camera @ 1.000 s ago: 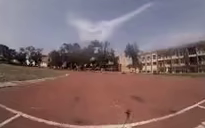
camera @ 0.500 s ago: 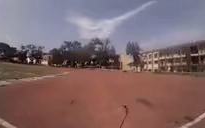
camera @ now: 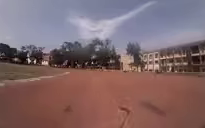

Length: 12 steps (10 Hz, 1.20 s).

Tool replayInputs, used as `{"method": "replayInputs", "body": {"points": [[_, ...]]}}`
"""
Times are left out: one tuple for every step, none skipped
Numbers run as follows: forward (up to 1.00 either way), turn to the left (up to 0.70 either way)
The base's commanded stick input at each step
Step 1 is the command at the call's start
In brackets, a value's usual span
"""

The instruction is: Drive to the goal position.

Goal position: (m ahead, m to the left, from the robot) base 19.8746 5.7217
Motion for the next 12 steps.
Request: {"method": "replayInputs", "body": {"points": [[0.70,-0.35],[0.70,-0.35],[0.70,-0.35],[0.70,-0.21],[0.70,-0.04],[0.70,0.00],[0.70,0.00],[0.70,0.00],[0.70,0.00],[0.70,0.00],[0.70,0.00],[0.70,0.00]]}}
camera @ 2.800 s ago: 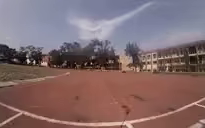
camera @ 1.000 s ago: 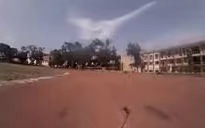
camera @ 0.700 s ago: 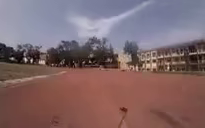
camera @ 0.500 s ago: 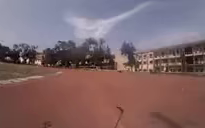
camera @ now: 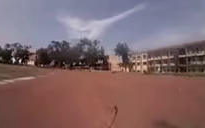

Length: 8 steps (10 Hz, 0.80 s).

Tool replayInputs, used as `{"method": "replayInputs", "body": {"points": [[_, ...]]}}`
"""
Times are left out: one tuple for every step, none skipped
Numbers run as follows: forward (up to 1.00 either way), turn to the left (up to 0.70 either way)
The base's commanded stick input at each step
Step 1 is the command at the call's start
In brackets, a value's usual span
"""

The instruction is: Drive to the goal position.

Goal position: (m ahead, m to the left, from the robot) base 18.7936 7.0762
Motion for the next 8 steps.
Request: {"method": "replayInputs", "body": {"points": [[0.70,0.00],[0.70,0.00],[0.70,0.00],[0.70,0.00],[0.70,0.00],[0.70,0.00],[0.70,0.00],[0.70,0.00]]}}
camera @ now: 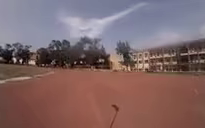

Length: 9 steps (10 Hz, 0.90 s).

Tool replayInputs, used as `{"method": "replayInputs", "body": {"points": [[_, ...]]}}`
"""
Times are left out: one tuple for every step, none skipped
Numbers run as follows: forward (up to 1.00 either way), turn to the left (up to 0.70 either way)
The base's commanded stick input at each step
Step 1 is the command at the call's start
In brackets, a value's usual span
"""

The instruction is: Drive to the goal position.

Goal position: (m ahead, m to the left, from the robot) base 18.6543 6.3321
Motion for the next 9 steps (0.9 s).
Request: {"method": "replayInputs", "body": {"points": [[0.70,0.00],[0.70,0.00],[0.70,0.00],[0.70,0.00],[0.70,0.00],[0.70,0.00],[0.70,0.00],[0.70,0.00],[0.70,0.00]]}}
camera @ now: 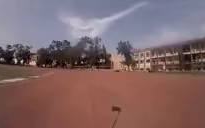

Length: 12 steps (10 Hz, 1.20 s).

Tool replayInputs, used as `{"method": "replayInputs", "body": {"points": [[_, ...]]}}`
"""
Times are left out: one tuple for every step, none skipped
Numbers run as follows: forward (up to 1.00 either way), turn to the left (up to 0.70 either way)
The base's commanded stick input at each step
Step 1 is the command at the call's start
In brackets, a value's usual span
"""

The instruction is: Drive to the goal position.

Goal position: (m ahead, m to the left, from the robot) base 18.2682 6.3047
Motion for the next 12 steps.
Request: {"method": "replayInputs", "body": {"points": [[0.70,0.00],[0.70,0.00],[0.70,0.00],[0.70,0.00],[0.70,0.00],[0.70,0.00],[0.70,0.00],[0.70,0.00],[0.70,0.00],[0.70,0.00],[0.70,0.00],[0.70,0.00]]}}
